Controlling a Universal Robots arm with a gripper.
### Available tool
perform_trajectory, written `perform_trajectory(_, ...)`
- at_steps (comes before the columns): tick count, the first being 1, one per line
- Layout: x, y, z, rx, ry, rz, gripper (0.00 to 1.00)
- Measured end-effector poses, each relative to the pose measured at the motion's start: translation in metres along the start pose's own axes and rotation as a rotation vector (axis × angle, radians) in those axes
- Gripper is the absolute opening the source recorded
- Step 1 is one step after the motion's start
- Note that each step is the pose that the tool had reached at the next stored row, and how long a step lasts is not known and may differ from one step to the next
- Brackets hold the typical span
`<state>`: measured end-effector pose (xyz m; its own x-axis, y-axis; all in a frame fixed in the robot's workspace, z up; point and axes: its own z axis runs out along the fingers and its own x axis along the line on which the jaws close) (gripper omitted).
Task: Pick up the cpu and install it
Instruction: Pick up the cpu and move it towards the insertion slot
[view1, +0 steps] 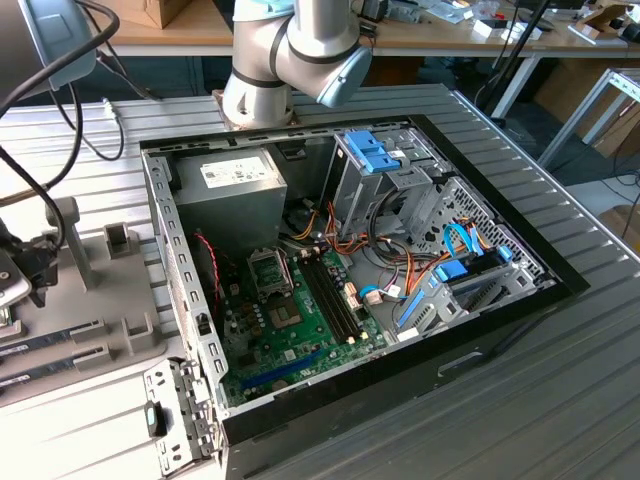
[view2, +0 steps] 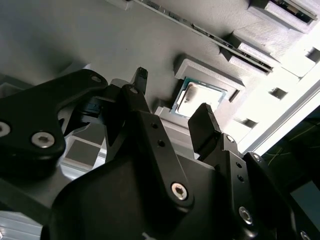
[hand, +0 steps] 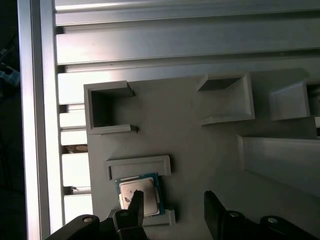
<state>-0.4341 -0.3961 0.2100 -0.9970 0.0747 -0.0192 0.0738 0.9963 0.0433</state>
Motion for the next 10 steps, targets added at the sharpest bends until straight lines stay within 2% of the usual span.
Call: perform_trajectory(10,0.0001,-0.0003,0.0076,0.0000,0.0001,0.000,0.60)
